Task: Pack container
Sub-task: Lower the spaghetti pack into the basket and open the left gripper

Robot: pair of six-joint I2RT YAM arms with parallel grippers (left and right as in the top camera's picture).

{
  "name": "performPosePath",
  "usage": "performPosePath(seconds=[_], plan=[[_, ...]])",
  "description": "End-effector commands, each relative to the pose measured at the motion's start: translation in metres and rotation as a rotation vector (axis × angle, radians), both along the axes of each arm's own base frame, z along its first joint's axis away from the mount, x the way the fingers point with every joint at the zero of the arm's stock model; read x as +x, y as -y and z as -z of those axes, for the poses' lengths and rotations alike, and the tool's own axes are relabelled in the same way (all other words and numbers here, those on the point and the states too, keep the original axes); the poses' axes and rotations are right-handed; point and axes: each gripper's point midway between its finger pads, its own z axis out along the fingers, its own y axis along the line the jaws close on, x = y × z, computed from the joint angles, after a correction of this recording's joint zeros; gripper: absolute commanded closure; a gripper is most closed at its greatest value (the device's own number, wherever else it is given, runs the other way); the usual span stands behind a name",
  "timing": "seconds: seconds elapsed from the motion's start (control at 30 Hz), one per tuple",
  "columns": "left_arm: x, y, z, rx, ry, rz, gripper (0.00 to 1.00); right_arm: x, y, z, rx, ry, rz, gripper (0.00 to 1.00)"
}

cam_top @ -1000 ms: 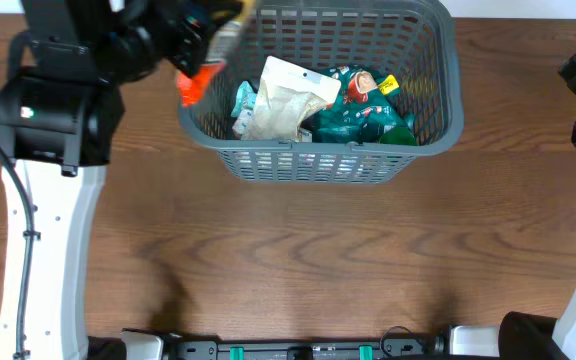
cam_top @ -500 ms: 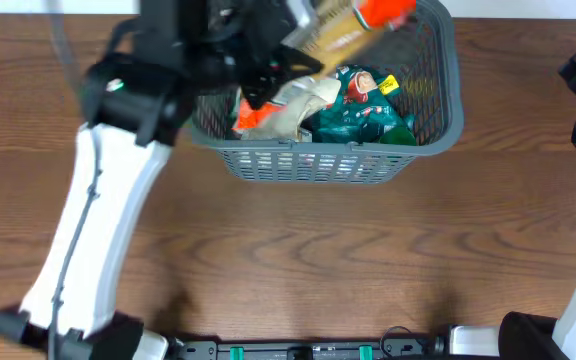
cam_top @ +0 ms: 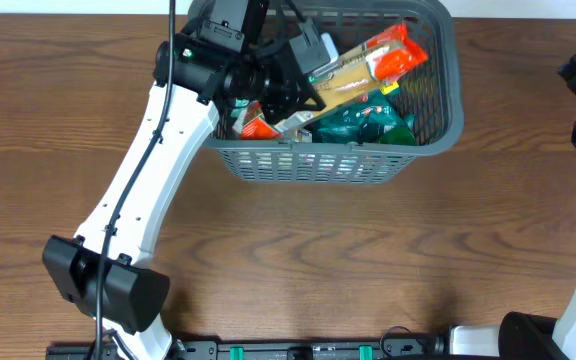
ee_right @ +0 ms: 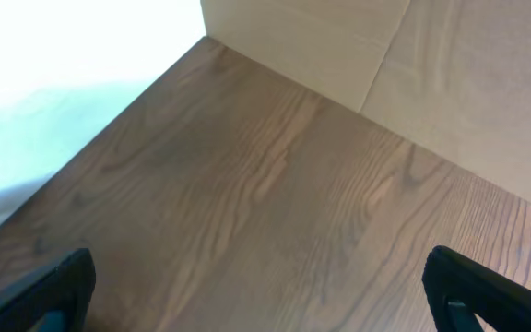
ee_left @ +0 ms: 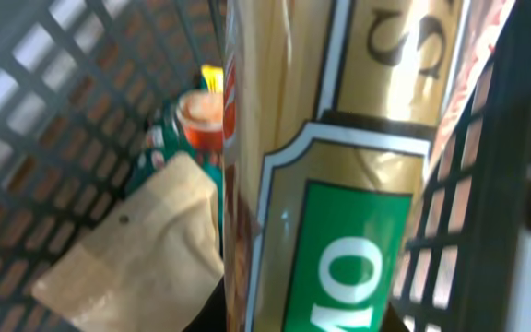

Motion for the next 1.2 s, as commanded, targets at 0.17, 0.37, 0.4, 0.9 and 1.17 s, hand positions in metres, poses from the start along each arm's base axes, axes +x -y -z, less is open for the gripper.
performPosePath(seconds=[0.17,0.37,0.4,0.9,1.17], plan=[[0.000,-0.018,-0.006,0.100,0.071,-0.005,0.95,-0.003,0.005,-0.004,-0.009,0.012,0.025,0.01],[-0.001,-0.018,-0.005,0.102,0.065,-0.005,0.94,-0.003,0.005,-0.004,-0.009,0.012,0.025,0.01],[-0.001,-0.018,-0.005,0.102,0.065,-0.005,0.94,-0.003,0.005,-0.004,-0.009,0.012,0.025,0.01],[0.016,-0.021,-0.016,0.104,0.136,-0.065,0.01,-0.003,0.005,-0.004,-0.009,0.012,0.025,0.01],[0.039,-0.049,-0.076,0.061,0.298,-0.349,0.02,-0.003,0.005,-0.004,-0.009,0.012,0.025,0.01]])
